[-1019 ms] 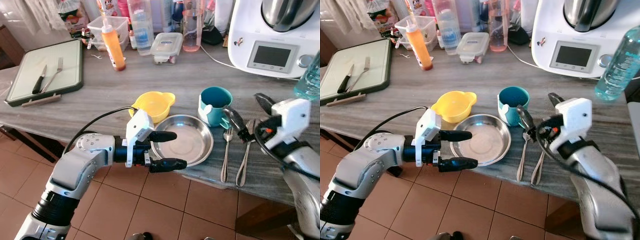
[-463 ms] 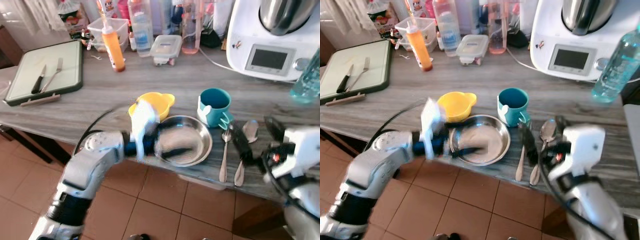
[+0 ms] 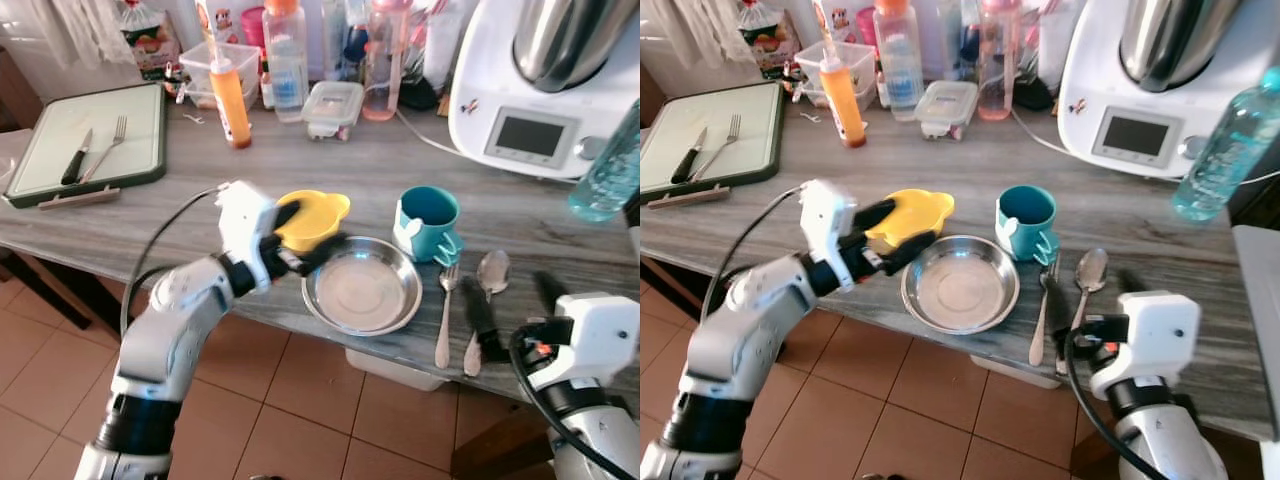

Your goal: Setting the table

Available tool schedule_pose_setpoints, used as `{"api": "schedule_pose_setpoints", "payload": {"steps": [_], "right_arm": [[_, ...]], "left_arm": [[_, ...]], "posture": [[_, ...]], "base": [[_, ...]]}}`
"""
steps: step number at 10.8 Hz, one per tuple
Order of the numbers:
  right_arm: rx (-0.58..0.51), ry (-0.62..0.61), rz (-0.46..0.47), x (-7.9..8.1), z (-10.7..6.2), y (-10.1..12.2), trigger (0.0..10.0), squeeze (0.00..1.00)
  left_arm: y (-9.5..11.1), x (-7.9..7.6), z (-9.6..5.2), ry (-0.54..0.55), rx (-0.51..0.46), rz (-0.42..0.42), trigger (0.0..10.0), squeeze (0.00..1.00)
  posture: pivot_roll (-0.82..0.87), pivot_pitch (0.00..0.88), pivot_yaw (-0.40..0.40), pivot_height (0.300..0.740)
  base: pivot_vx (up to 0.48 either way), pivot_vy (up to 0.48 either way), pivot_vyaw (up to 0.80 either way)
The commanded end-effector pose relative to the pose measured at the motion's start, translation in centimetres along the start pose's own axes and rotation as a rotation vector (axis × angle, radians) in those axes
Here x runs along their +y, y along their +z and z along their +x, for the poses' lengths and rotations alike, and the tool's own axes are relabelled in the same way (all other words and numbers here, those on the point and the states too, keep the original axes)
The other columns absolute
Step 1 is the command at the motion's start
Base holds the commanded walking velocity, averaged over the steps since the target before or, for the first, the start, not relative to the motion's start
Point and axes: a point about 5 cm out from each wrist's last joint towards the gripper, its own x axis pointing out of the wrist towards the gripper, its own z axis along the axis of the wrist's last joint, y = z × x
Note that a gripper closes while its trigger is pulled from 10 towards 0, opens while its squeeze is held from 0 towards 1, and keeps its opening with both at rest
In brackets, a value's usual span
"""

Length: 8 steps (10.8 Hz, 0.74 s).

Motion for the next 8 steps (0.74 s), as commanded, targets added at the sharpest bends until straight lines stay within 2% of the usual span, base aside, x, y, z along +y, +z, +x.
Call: {"api": "schedule_pose_setpoints", "payload": {"steps": [1, 2, 3, 6, 8], "right_arm": [[-0.033, -0.050, -0.033, -0.2, -0.2, 0.6, 10.0, 1.00], [-0.025, -0.108, -0.038, -0.7, -0.3, 0.5, 10.0, 0.18], [-0.005, -0.131, -0.042, -0.7, -0.8, 0.1, 10.0, 0.00], [0.007, -0.161, -0.044, -0.5, -1.3, -0.2, 10.0, 0.00], [0.005, -0.162, -0.038, -0.4, -1.3, -0.3, 10.0, 0.00]], "left_arm": [[-0.8, 0.3, -0.3, 0.047, 0.025, 0.035, 10.0, 0.00], [-1.3, 0.5, -0.3, 0.084, 0.039, 0.045, 10.0, 0.00], [-1.4, 0.6, -0.3, 0.121, 0.028, 0.067, 10.0, 0.00], [-1.6, 0.7, -0.1, 0.150, 0.029, 0.099, 10.0, 0.00], [-1.7, 0.7, -0.1, 0.158, 0.033, 0.108, 10.0, 0.00]], "posture": [[-0.07, 0.063, 0.035, 0.740], [-0.07, 0.062, 0.038, 0.740], [-0.07, 0.065, 0.043, 0.740], [-0.07, 0.076, 0.053, 0.740], [-0.07, 0.080, 0.056, 0.740]], "base": [[0.000, 0.000, 0.00], [0.000, 0.000, 0.00], [0.000, 0.000, -0.68], [0.000, 0.000, -0.63], [0.000, 0.000, -0.23]]}}
